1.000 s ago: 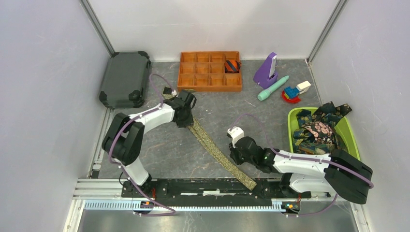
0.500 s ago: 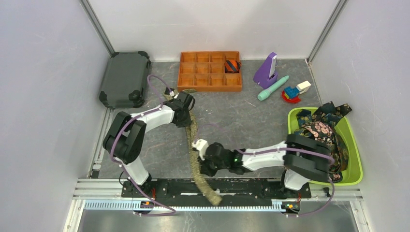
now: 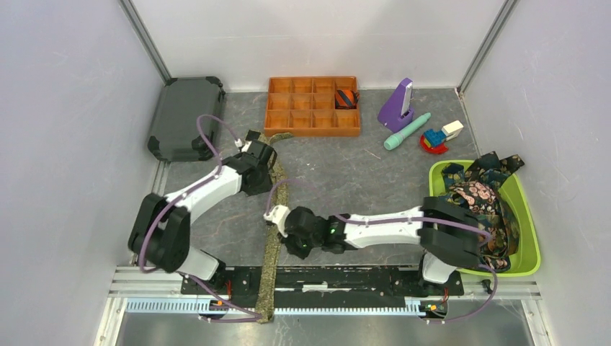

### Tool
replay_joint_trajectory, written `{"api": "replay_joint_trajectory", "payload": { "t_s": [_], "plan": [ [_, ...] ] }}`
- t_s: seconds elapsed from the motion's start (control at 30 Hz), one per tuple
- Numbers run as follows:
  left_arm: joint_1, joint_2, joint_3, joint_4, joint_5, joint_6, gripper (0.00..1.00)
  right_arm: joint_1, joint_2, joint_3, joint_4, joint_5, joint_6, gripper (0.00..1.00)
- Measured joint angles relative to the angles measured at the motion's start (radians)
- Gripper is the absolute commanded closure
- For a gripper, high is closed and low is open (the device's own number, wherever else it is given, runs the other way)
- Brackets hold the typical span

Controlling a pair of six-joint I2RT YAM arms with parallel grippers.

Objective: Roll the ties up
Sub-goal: Flatten out the tie at the center of the board.

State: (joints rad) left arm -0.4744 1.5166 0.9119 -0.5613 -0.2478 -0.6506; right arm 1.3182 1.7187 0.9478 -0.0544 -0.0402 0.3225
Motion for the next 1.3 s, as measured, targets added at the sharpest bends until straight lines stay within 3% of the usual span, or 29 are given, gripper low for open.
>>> {"api": "replay_joint_trajectory", "payload": {
  "t_s": [0.23, 0.33, 0.47, 0.67, 0.97, 1.3],
  "plan": [
    [-0.012, -0.248, -0.002, -0.089, -0.018, -0.012, 0.52, -0.161, -0.291, -0.063, -0.079, 0.065, -0.029, 0.85],
    [-0.059, -0.331, -0.026, -0.103, -0.015, -0.045, 0.55, -0.265, -0.320, -0.050, -0.045, 0.067, -0.029, 0.87],
    [-0.177, -0.423, -0.103, -0.119, -0.013, -0.124, 0.56, -0.367, -0.179, 0.085, -0.030, 0.032, -0.032, 0.88],
    [-0.365, -0.474, -0.192, -0.134, -0.020, -0.256, 0.59, -0.443, 0.105, 0.363, 0.048, -0.136, -0.011, 0.89],
    [-0.521, -0.482, -0.301, -0.081, -0.032, -0.396, 0.61, -0.504, 0.500, 0.708, 0.103, -0.343, 0.033, 0.91],
    [-0.592, -0.462, -0.414, 0.041, -0.032, -0.467, 0.63, -0.545, 0.665, 0.776, 0.072, -0.365, 0.058, 0.94]
  ]
}}
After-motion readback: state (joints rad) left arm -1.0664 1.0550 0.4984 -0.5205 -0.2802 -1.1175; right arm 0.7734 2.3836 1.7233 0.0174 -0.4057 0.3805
